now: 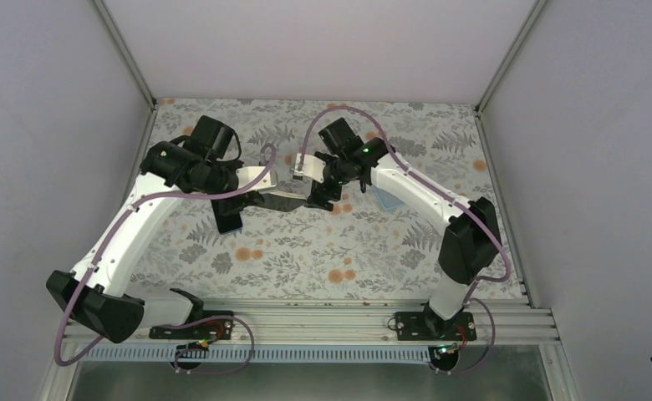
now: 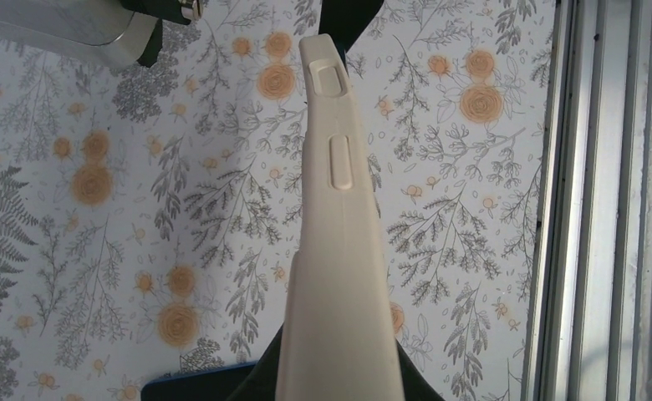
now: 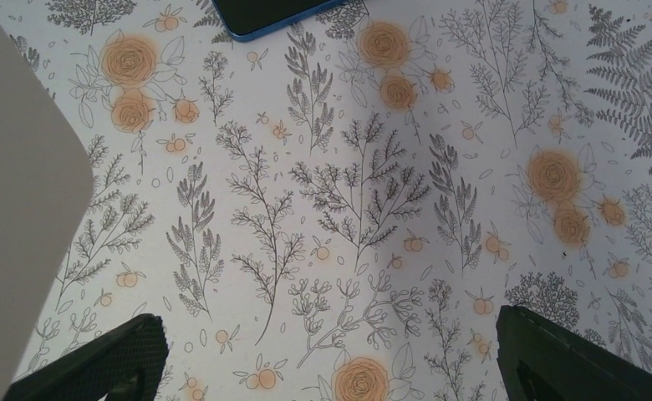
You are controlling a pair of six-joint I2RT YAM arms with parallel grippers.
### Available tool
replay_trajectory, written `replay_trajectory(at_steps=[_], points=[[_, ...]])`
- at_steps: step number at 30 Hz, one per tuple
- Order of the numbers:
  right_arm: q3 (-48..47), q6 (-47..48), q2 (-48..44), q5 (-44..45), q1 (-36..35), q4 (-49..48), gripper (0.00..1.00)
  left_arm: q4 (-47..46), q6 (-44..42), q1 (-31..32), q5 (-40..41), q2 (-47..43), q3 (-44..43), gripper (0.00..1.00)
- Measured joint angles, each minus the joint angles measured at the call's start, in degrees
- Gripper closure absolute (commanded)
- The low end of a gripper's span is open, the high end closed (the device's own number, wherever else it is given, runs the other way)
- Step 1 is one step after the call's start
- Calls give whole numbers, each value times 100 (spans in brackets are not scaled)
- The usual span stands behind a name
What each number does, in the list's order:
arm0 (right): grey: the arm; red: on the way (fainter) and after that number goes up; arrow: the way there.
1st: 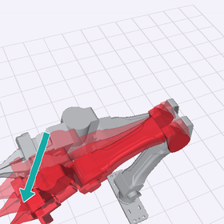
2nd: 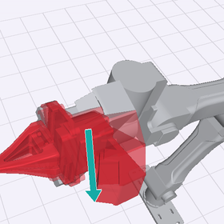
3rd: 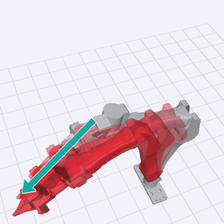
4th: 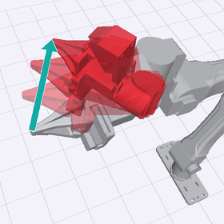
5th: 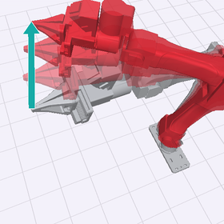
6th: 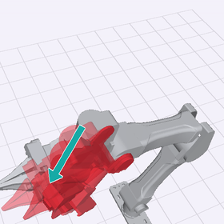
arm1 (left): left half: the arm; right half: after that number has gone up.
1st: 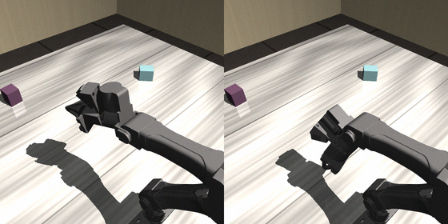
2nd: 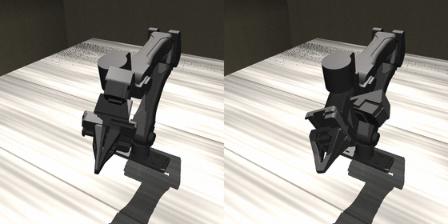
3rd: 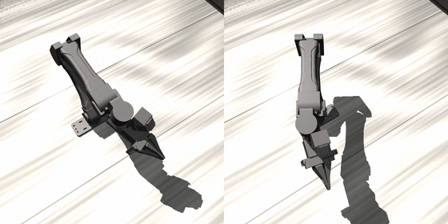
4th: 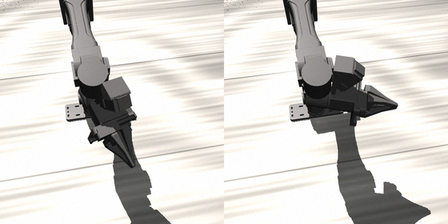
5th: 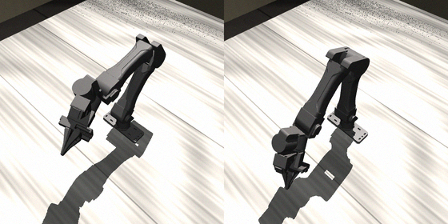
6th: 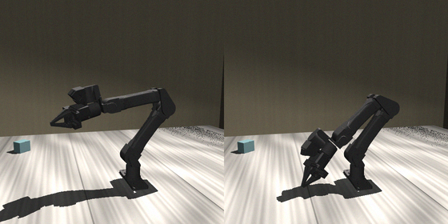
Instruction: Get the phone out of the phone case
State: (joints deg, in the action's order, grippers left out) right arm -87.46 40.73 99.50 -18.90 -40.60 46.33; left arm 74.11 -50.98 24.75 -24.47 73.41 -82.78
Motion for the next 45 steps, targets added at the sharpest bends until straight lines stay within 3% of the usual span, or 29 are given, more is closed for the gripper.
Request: replay_trajectory(at_steps=[22, 37, 45], points=[[-1596, 127, 1126, 114, 173, 1207, 3, -313, 293, 50, 168, 46, 160, 98], [-1794, 553, 1132, -1152, 426, 1742, 7, -632, 409, 120, 186, -127, 262, 98], [-1794, 476, 1126, -1010, 483, 1762, 13, -529, 413, 118, 98, 236, 17, 98]])
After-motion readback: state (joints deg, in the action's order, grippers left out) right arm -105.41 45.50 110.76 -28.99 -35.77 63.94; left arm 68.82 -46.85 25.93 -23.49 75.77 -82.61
